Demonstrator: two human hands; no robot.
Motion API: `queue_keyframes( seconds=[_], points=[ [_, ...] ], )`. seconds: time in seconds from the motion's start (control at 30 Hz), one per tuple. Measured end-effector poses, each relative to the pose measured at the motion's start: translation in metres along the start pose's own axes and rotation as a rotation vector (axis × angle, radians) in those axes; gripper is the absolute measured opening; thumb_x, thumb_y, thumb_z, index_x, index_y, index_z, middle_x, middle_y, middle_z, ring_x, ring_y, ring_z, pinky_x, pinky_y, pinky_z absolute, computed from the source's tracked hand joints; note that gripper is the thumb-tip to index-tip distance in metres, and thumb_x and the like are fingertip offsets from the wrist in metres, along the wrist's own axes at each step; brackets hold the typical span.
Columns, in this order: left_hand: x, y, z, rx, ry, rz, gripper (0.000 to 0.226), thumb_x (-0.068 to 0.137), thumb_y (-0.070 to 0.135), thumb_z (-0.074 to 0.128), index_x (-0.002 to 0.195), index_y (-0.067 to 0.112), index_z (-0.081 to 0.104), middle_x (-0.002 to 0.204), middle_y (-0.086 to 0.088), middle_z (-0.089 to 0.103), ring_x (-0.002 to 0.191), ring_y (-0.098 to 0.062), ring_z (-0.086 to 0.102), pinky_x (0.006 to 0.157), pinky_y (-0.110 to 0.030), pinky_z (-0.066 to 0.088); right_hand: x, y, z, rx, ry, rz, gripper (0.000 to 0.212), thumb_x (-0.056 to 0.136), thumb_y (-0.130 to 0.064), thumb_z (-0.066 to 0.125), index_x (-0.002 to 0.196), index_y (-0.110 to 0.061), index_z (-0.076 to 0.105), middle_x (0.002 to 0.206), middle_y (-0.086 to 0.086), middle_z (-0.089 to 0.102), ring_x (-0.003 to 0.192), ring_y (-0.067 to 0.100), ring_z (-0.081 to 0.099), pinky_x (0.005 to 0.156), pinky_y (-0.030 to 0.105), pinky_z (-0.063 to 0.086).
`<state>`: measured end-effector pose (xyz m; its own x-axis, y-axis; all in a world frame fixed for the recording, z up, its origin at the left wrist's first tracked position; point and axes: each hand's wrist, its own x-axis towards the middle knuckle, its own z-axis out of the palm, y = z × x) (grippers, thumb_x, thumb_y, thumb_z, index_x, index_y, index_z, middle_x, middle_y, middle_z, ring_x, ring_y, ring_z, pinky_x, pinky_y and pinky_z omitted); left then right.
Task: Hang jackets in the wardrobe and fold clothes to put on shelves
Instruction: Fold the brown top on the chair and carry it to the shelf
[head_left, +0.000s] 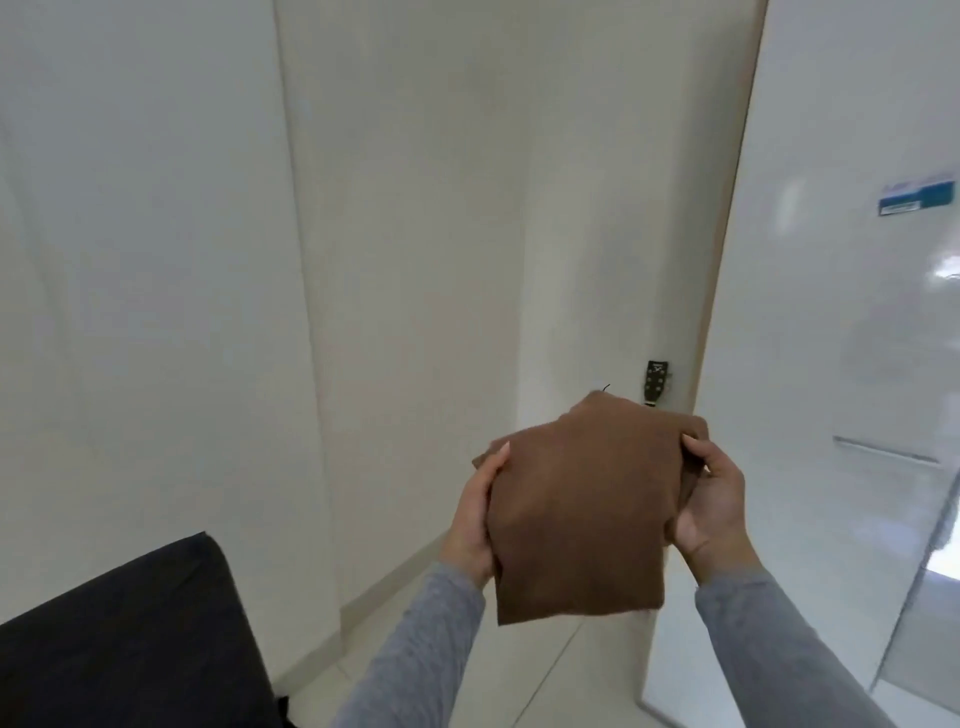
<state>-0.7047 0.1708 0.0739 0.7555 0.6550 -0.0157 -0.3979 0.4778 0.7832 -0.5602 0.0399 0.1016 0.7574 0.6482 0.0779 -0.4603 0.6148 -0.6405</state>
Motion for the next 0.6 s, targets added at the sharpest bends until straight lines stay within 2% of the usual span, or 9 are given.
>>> queue_keyframes(
  seconds=[0.1, 0.17, 0.23, 0.33, 0.37, 0.43, 0.47, 0.53, 0.6],
  points=[
    [0.007, -0.025, 0.059, 0.005, -0.028, -0.014, 0.029, 0.072, 0.027, 0.071, 0.096, 0.01, 0.073, 0.098, -0.013, 0.07, 0.088, -0.029, 0.064, 0.088, -0.041, 0.049, -0.011, -0.063, -0.032, -0.051, 0.03, -0.145, 0.04, 0.089, -0.022, 0.049, 0.055, -0.019, 0.071, 0.062, -0.002, 0.069, 0.058, 0.015, 0.066, 0.065, 0.031, 0.045],
    [0.015, -0.048, 0.095, 0.001, -0.061, -0.048, 0.041, 0.066, 0.025, 0.074, 0.102, 0.008, 0.07, 0.102, -0.015, 0.067, 0.093, -0.032, 0.061, 0.094, -0.045, 0.045, -0.018, -0.105, -0.051, -0.11, 0.069, -0.17, 0.031, 0.086, -0.032, 0.055, 0.063, -0.019, 0.071, 0.066, -0.001, 0.07, 0.069, 0.018, 0.066, 0.066, 0.033, 0.045],
    [0.019, -0.067, 0.134, 0.037, -0.116, -0.065, 0.049, 0.06, 0.025, 0.075, 0.106, 0.009, 0.069, 0.103, -0.016, 0.065, 0.092, -0.031, 0.06, 0.094, -0.045, 0.045, -0.026, -0.141, -0.073, -0.195, 0.099, -0.185, 0.035, 0.089, -0.043, 0.054, 0.081, -0.013, 0.07, 0.072, 0.002, 0.073, 0.073, 0.02, 0.068, 0.066, 0.035, 0.046],
    [0.025, -0.101, 0.192, 0.053, -0.161, -0.107, 0.042, 0.068, 0.024, 0.073, 0.106, 0.008, 0.067, 0.096, -0.013, 0.068, 0.079, -0.028, 0.064, 0.068, -0.033, 0.055, -0.038, -0.195, -0.109, -0.26, 0.233, -0.125, 0.049, 0.08, -0.049, 0.065, 0.112, -0.012, 0.063, 0.094, 0.009, 0.074, 0.081, 0.022, 0.072, 0.06, 0.031, 0.055],
    [0.031, -0.112, 0.205, 0.057, -0.153, -0.097, 0.043, 0.068, 0.026, 0.074, 0.107, 0.007, 0.067, 0.098, -0.013, 0.069, 0.081, -0.028, 0.066, 0.066, -0.033, 0.055, -0.04, -0.208, -0.119, -0.269, 0.248, -0.122, 0.05, 0.079, -0.048, 0.067, 0.115, -0.013, 0.062, 0.095, 0.009, 0.074, 0.08, 0.021, 0.072, 0.057, 0.03, 0.056],
    [0.03, -0.14, 0.243, 0.064, -0.224, -0.145, 0.054, 0.065, 0.032, 0.078, 0.111, 0.007, 0.068, 0.11, -0.016, 0.068, 0.098, -0.034, 0.065, 0.081, -0.04, 0.055, -0.049, -0.243, -0.151, -0.303, 0.331, -0.148, 0.049, 0.077, -0.044, 0.071, 0.113, -0.011, 0.065, 0.094, 0.009, 0.074, 0.081, 0.021, 0.072, 0.061, 0.03, 0.057],
    [0.029, -0.157, 0.262, 0.073, -0.275, -0.164, 0.05, 0.067, 0.033, 0.078, 0.109, 0.007, 0.07, 0.11, -0.016, 0.068, 0.102, -0.035, 0.064, 0.088, -0.041, 0.052, -0.058, -0.261, -0.168, -0.3, 0.366, -0.152, 0.048, 0.076, -0.043, 0.072, 0.111, -0.01, 0.066, 0.094, 0.01, 0.074, 0.083, 0.021, 0.072, 0.067, 0.032, 0.057],
    [0.026, -0.186, 0.296, 0.13, -0.33, -0.196, 0.031, 0.075, 0.032, 0.072, 0.095, 0.008, 0.074, 0.095, -0.012, 0.072, 0.088, -0.03, 0.067, 0.083, -0.038, 0.052, -0.076, -0.29, -0.196, -0.318, 0.421, -0.179, 0.042, 0.077, -0.041, 0.072, 0.106, -0.01, 0.068, 0.092, 0.009, 0.074, 0.082, 0.02, 0.072, 0.069, 0.032, 0.054],
    [0.029, -0.215, 0.331, 0.168, -0.42, -0.241, 0.031, 0.077, 0.031, 0.069, 0.099, 0.01, 0.073, 0.093, -0.011, 0.071, 0.082, -0.024, 0.065, 0.077, -0.035, 0.052, -0.092, -0.319, -0.23, -0.325, 0.494, -0.211, 0.046, 0.076, -0.04, 0.074, 0.109, -0.01, 0.067, 0.099, 0.011, 0.073, 0.088, 0.021, 0.071, 0.069, 0.032, 0.055]
  ],
)
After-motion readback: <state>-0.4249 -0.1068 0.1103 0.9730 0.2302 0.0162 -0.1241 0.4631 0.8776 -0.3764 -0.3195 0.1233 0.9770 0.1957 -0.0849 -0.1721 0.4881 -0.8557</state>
